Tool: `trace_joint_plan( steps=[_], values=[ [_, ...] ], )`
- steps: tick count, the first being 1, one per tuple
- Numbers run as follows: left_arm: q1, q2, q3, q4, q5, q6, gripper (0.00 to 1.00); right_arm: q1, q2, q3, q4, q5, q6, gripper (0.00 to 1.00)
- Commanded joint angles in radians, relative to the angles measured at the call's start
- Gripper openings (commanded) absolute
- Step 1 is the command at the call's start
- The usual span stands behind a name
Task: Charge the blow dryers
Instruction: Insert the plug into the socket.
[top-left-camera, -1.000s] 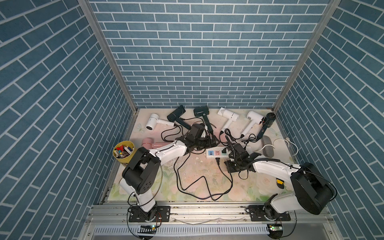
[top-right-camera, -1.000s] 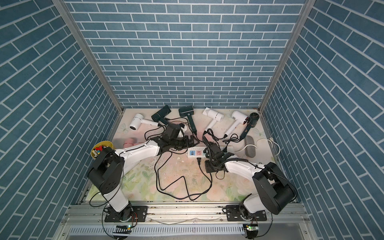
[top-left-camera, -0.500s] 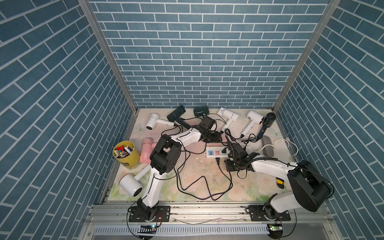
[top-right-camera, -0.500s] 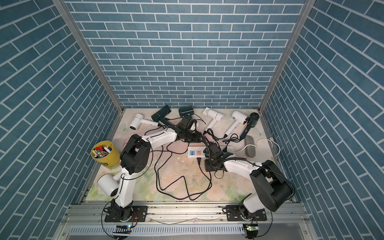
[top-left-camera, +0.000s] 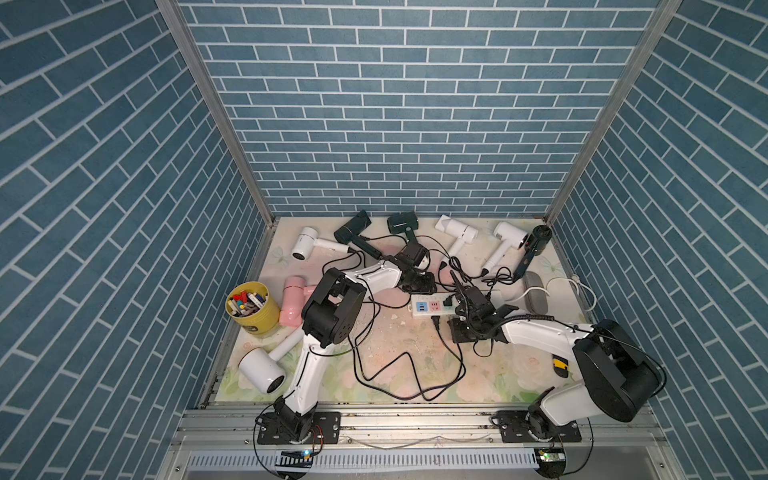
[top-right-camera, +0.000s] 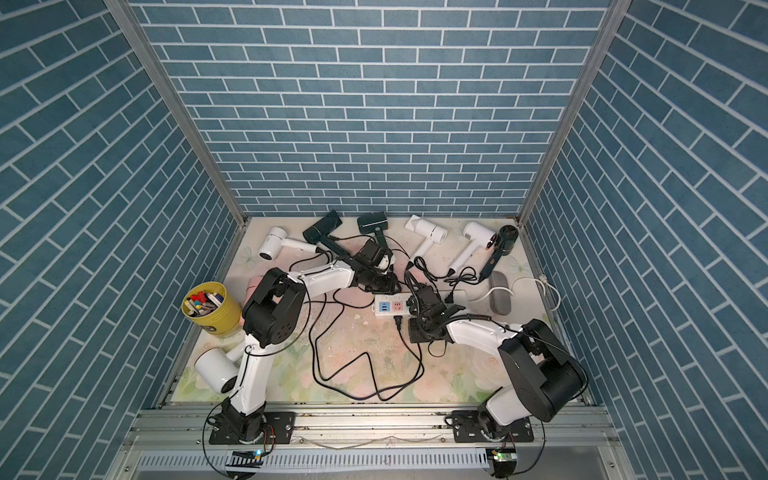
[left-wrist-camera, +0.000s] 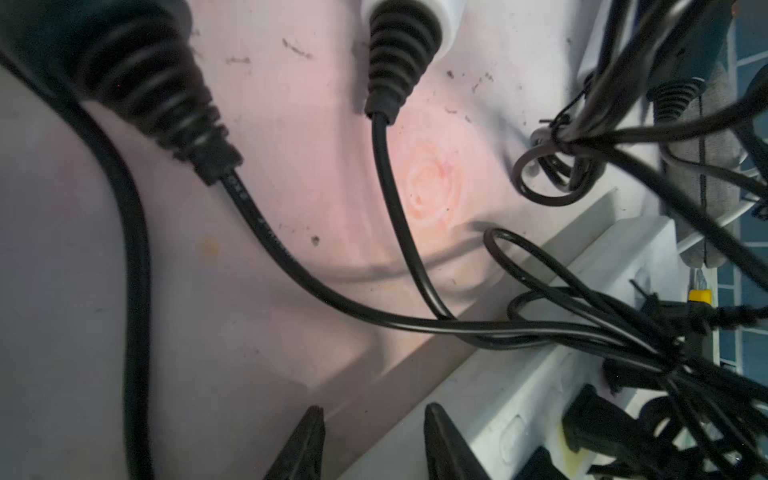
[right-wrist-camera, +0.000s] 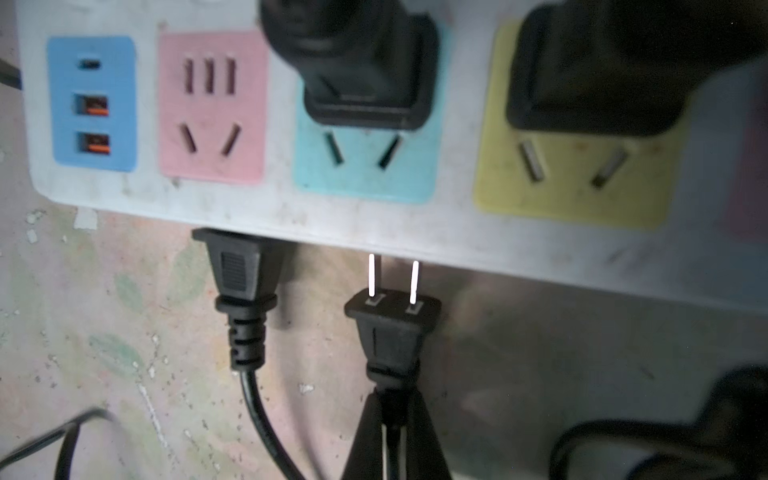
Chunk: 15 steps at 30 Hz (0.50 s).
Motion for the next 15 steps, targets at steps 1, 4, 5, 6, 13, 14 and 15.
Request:
trace_joint_plan(
  steps=[1, 4, 5, 6, 13, 14, 15],
  values=[
    [-0.006, 0.005, -0.036, 0.000, 0.010, 0.010, 0.43, 0.005, -0.029, 0.030, 0.025, 0.016, 0.030, 0.00],
    [-0.009, 0.003, -0.045, 0.007, 0.011, 0.009, 0.43, 0.008, -0.036, 0.033, 0.020, 0.025, 0.030, 0.00],
    [-0.010, 0.003, -0.047, 0.009, 0.011, 0.009, 0.43, 0.008, -0.038, 0.033, 0.017, 0.028, 0.030, 0.00],
    [-0.010, 0.003, -0.049, 0.011, 0.012, 0.010, 0.43, 0.008, -0.041, 0.034, 0.011, 0.035, 0.030, 0.00],
    [-0.012, 0.006, -0.054, 0.013, 0.014, 0.013, 0.42, 0.007, -0.066, 0.042, -0.008, 0.057, 0.022, 0.00],
    [-0.012, 0.006, -0.054, 0.014, 0.014, 0.013, 0.42, 0.008, -0.065, 0.043, -0.006, 0.053, 0.022, 0.00],
    [-0.012, 0.006, -0.053, 0.014, 0.014, 0.013, 0.42, 0.008, -0.064, 0.045, -0.002, 0.048, 0.020, 0.00]
  ],
)
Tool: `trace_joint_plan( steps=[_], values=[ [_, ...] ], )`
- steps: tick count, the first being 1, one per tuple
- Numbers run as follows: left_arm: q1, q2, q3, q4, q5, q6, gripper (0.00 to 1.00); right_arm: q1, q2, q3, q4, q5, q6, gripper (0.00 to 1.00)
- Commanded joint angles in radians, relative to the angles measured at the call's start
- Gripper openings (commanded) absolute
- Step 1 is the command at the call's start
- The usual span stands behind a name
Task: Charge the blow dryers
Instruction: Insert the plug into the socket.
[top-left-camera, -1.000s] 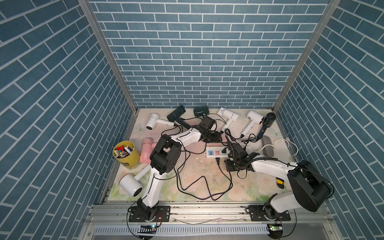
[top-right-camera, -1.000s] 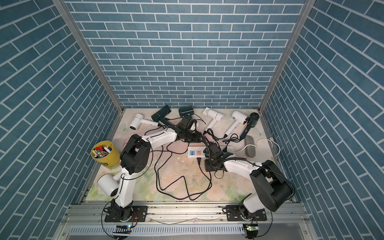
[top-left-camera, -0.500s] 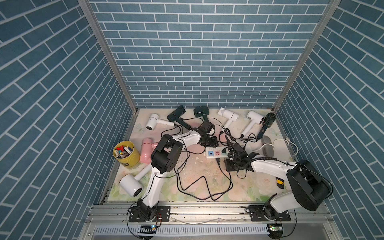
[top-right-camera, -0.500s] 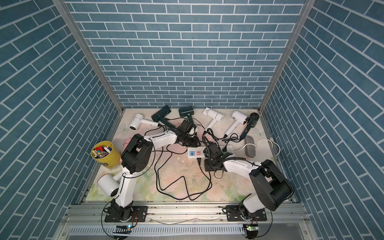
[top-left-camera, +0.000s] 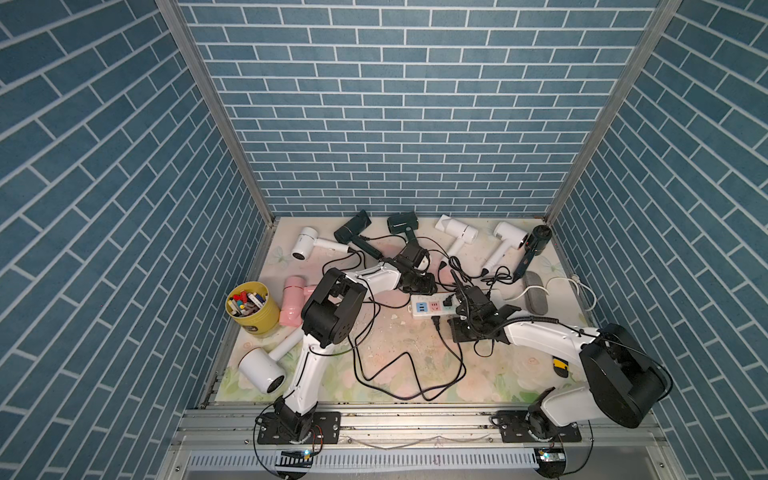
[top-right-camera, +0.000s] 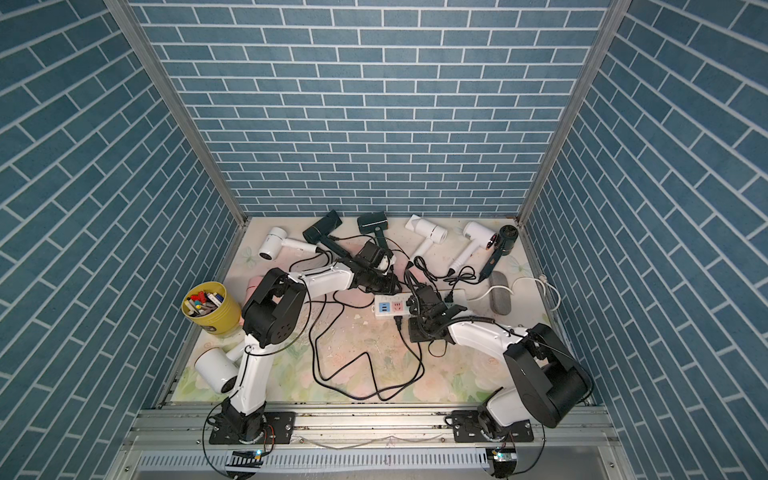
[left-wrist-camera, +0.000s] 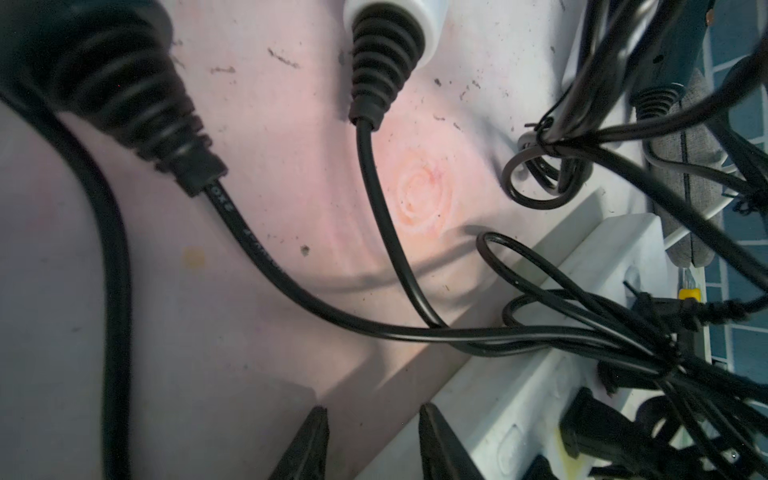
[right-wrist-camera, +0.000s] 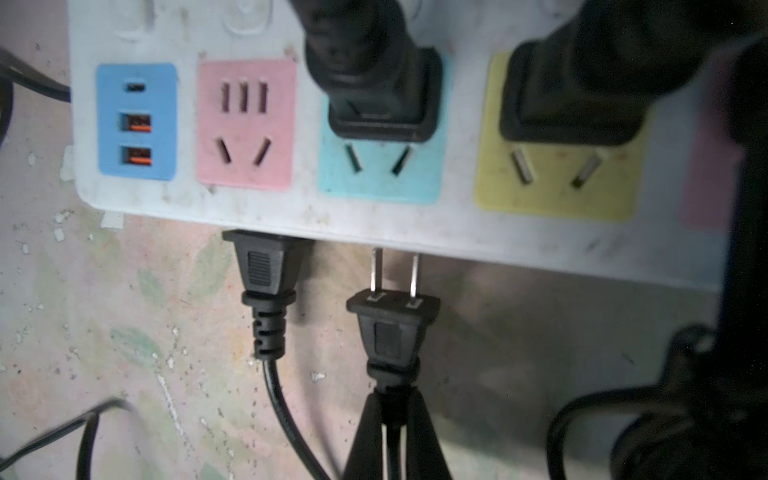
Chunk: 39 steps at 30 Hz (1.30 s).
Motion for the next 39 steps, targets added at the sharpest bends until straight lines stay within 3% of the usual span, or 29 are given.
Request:
trace_joint_plan(
  steps=[1, 24, 39],
  values=[
    [-0.008, 0.008, -0.029, -0.044, 0.005, 0.012, 0.42, 0.002, -0.022, 0.042, 0.027, 0.024, 0.020, 0.00],
    [-0.020, 0.013, -0.030, -0.043, 0.013, 0.016, 0.41, 0.000, 0.055, 0.059, 0.045, 0.033, 0.038, 0.00],
    [-0.025, 0.013, -0.033, -0.041, 0.017, 0.018, 0.41, 0.000, -0.044, 0.025, 0.103, 0.047, 0.005, 0.00]
  ],
)
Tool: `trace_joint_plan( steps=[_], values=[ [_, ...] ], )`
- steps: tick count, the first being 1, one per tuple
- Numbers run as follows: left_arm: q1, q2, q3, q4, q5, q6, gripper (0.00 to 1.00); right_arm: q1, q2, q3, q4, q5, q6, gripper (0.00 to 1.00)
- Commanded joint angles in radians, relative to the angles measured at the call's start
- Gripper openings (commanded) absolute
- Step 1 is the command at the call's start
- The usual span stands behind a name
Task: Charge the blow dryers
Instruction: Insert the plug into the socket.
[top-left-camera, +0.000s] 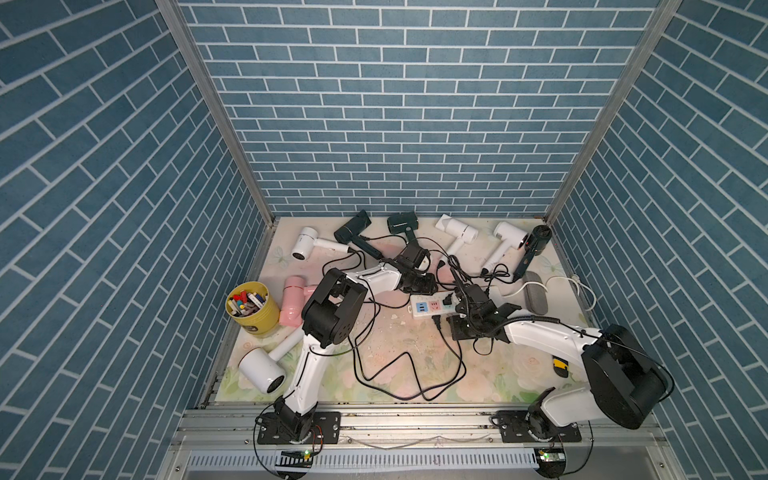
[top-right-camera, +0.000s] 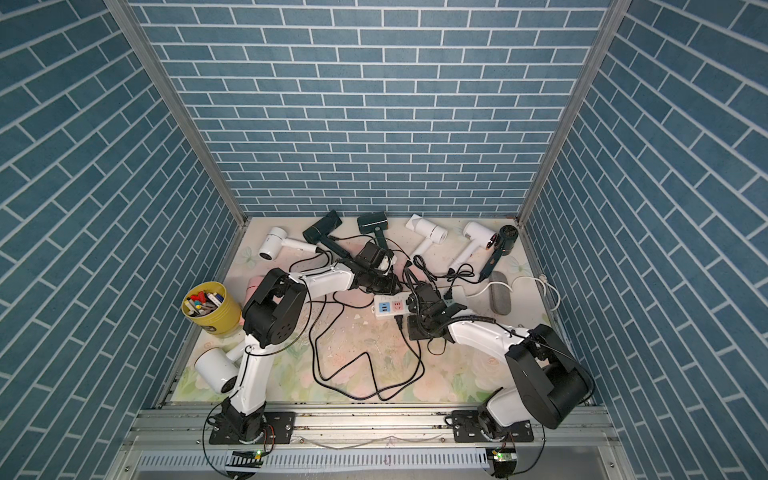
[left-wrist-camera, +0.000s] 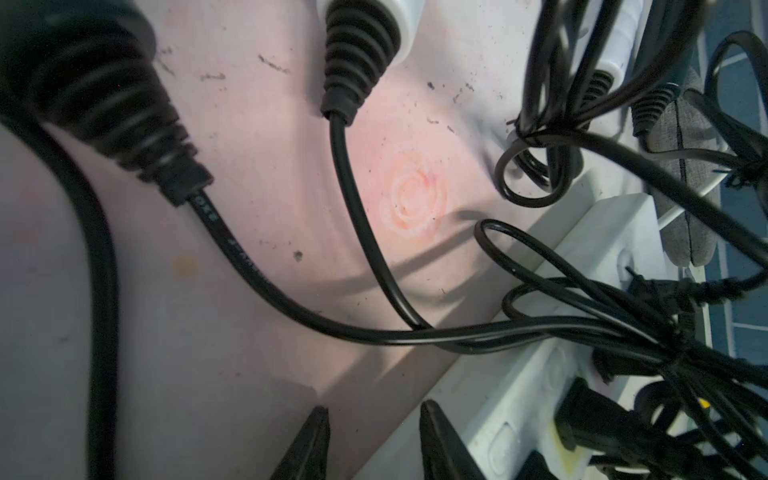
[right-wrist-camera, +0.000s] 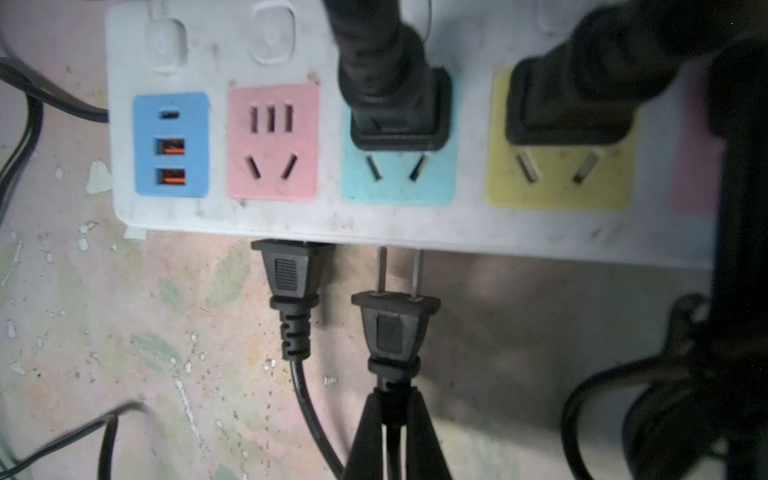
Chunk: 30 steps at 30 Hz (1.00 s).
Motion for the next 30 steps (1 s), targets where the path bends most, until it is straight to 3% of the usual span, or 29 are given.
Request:
trace_joint_plan(
  steps=[1, 10, 17, 24, 30],
  values=[
    [-0.021, 0.012, -0.027, -0.054, 0.018, 0.013, 0.41, -0.004, -0.024, 0.008, 0.113, 0.027, 0.004, 0.00],
    [-0.022, 0.019, -0.025, -0.059, 0.021, 0.015, 0.41, -0.007, 0.048, 0.008, 0.118, 0.039, 0.018, 0.00],
    [-0.022, 0.012, -0.033, -0.057, 0.023, 0.017, 0.41, -0.021, 0.021, -0.001, 0.100, 0.080, 0.028, 0.00],
    [-0.022, -0.027, -0.053, -0.053, 0.032, 0.012, 0.41, -0.019, 0.006, -0.037, 0.164, -0.024, -0.031, 0.00],
    [-0.022, -0.137, -0.097, -0.061, 0.014, 0.001, 0.55, -0.013, -0.055, -0.097, 0.184, -0.064, -0.115, 0.00]
  ],
)
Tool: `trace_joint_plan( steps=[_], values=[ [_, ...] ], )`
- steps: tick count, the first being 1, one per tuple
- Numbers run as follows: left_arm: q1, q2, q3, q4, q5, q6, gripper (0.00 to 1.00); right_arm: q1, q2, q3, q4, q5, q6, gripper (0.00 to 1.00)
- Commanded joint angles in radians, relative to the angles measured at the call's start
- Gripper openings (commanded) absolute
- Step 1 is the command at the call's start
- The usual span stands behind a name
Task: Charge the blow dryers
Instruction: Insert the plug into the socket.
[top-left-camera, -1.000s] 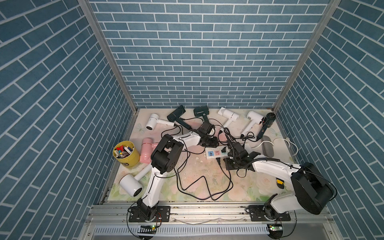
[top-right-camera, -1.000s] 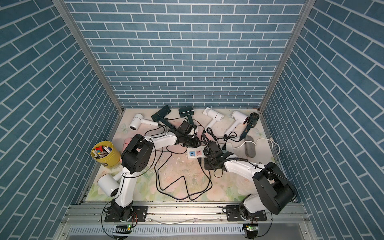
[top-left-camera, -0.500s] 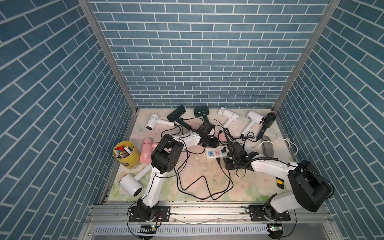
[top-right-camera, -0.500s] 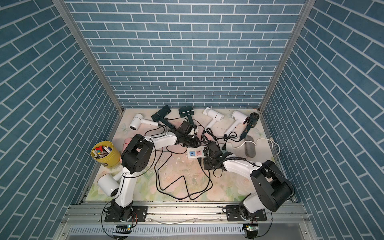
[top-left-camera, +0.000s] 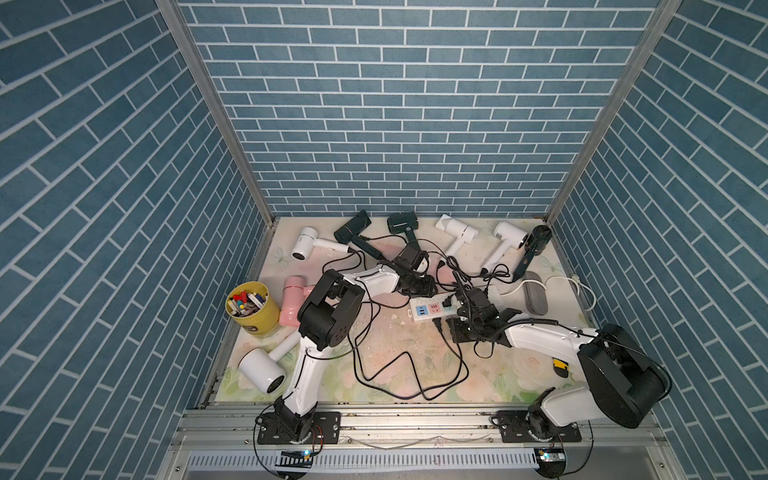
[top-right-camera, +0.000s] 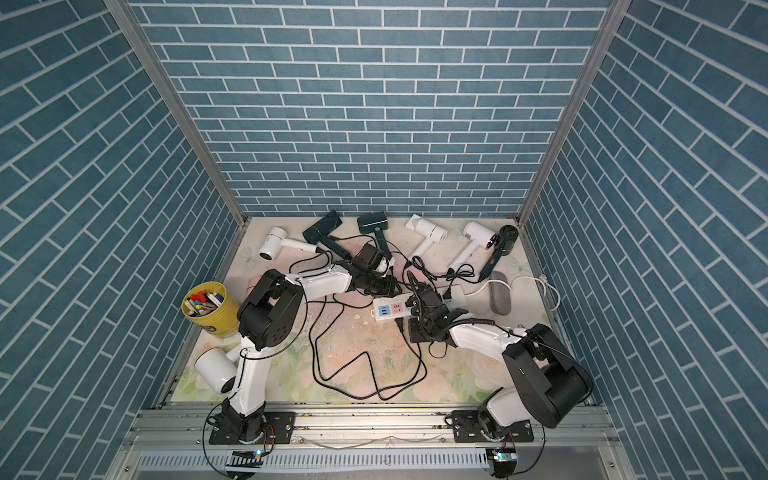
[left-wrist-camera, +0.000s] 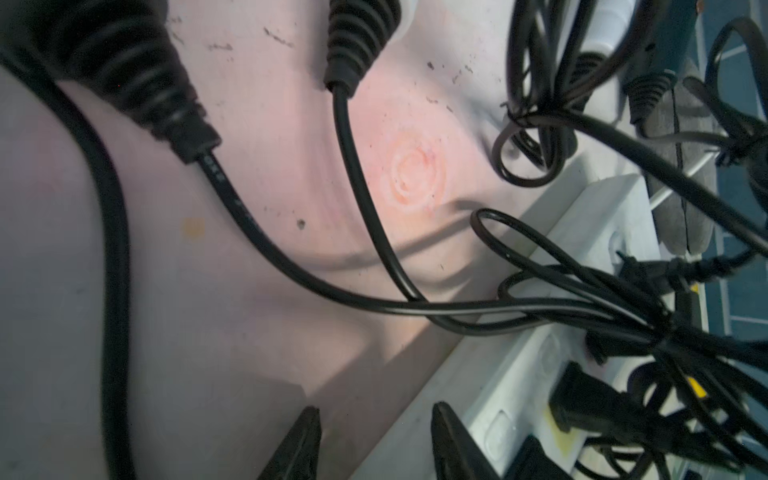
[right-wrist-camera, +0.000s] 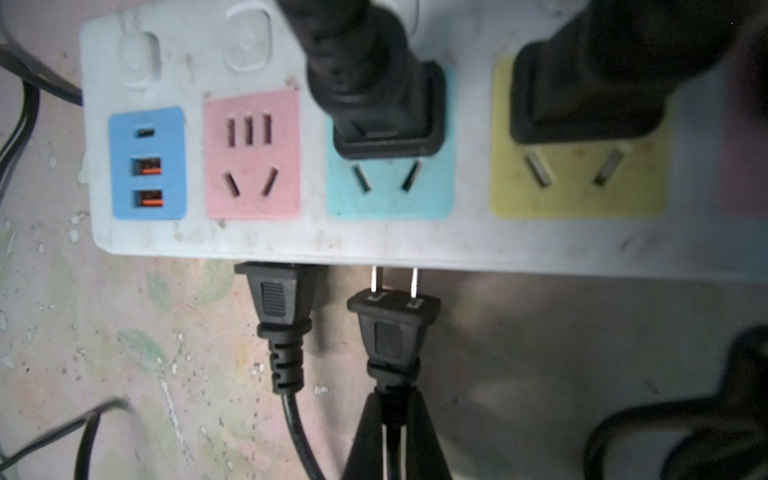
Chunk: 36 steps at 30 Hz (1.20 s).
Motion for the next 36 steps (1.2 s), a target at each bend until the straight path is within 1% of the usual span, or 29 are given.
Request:
trace_joint_plan(
  steps=[1, 5, 9, 10, 12, 14, 17, 20, 24, 27, 31, 36],
  values=[
    [-0.017, -0.082, -0.031, -0.058, 0.016, 0.006, 0.57, -0.002, -0.065, -0.022, 0.071, -0.019, -0.082, 0.00],
    [-0.017, -0.146, -0.077, -0.035, 0.015, -0.014, 0.63, -0.001, -0.095, -0.031, 0.055, 0.005, -0.116, 0.00],
    [-0.019, -0.188, -0.126, -0.014, 0.039, -0.033, 0.65, -0.002, -0.083, -0.019, 0.030, 0.006, -0.131, 0.00],
    [-0.019, -0.197, -0.140, 0.000, 0.047, -0.037, 0.65, -0.002, -0.082, -0.022, 0.032, 0.034, -0.126, 0.00],
    [-0.021, -0.202, -0.155, 0.004, 0.052, -0.038, 0.65, -0.003, -0.072, -0.021, 0.028, 0.051, -0.113, 0.00],
    [-0.014, -0.184, -0.129, -0.044, 0.015, -0.012, 0.66, -0.005, -0.060, -0.019, 0.034, 0.049, -0.101, 0.00],
    [0.009, -0.133, -0.069, -0.093, -0.008, 0.021, 0.66, -0.005, -0.044, -0.025, 0.055, 0.045, -0.080, 0.00],
    [0.014, -0.070, 0.024, -0.172, -0.056, 0.068, 0.64, -0.005, -0.035, -0.025, 0.072, 0.040, -0.063, 0.00],
    [0.015, 0.028, 0.142, -0.235, -0.066, 0.121, 0.61, -0.004, -0.021, -0.019, 0.090, 0.039, -0.037, 0.00],
    [0.013, 0.096, 0.201, -0.265, -0.057, 0.146, 0.59, -0.005, -0.011, -0.016, 0.100, 0.049, -0.022, 0.00],
    [-0.003, 0.141, 0.205, -0.259, -0.025, 0.166, 0.56, -0.009, -0.002, -0.011, 0.106, 0.069, -0.009, 0.00],
    [-0.028, 0.126, 0.145, -0.213, 0.004, 0.173, 0.54, -0.018, 0.005, 0.000, 0.118, 0.083, 0.011, 0.00]
  ],
)
